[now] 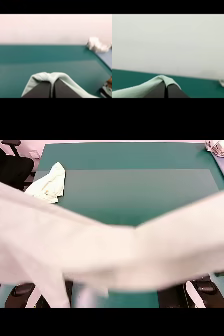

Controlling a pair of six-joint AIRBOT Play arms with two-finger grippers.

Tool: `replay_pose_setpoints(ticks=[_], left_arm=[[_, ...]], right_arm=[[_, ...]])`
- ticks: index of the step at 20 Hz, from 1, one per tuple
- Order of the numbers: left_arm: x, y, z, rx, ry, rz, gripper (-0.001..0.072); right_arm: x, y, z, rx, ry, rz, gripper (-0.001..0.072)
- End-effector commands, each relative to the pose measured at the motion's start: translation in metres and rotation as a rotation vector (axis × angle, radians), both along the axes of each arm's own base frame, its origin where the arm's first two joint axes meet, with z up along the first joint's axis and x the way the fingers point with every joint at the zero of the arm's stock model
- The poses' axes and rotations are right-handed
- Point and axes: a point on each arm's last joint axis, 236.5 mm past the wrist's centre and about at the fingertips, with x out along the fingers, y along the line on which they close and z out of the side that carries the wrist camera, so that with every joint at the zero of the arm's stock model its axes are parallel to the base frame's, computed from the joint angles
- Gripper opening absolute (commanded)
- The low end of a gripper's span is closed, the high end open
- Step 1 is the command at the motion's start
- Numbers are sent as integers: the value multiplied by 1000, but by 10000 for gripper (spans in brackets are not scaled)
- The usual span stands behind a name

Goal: Fold the shirts.

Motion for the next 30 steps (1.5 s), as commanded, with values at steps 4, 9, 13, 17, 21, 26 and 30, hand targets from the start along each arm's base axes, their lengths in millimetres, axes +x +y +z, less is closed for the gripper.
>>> replay_pose_setpoints(ticks=[4, 9, 13, 17, 21, 26, 30], left_arm=[[195, 56, -265, -277, 579, 135, 28], [268, 113, -414, -445, 581, 397, 28], [300, 113, -478, -485, 700, 396, 28], [333, 116, -449, -481, 617, 359, 28], [352, 108, -400, -436, 542, 272, 28], [336, 92, -411, -302, 614, 167, 28], [313, 91, -443, -166, 735, 123, 30]], right_arm=[[181, 0, -274, 354, 722, -21, 14], [288, -9, -422, 560, 679, -111, 15], [322, 19, -487, 487, 826, -66, 15], [344, 44, -480, 403, 876, 32, 15], [338, 56, -480, 379, 992, 86, 14], [325, 67, -510, 371, 1110, 106, 15], [324, 68, -540, 374, 1162, 95, 18]])
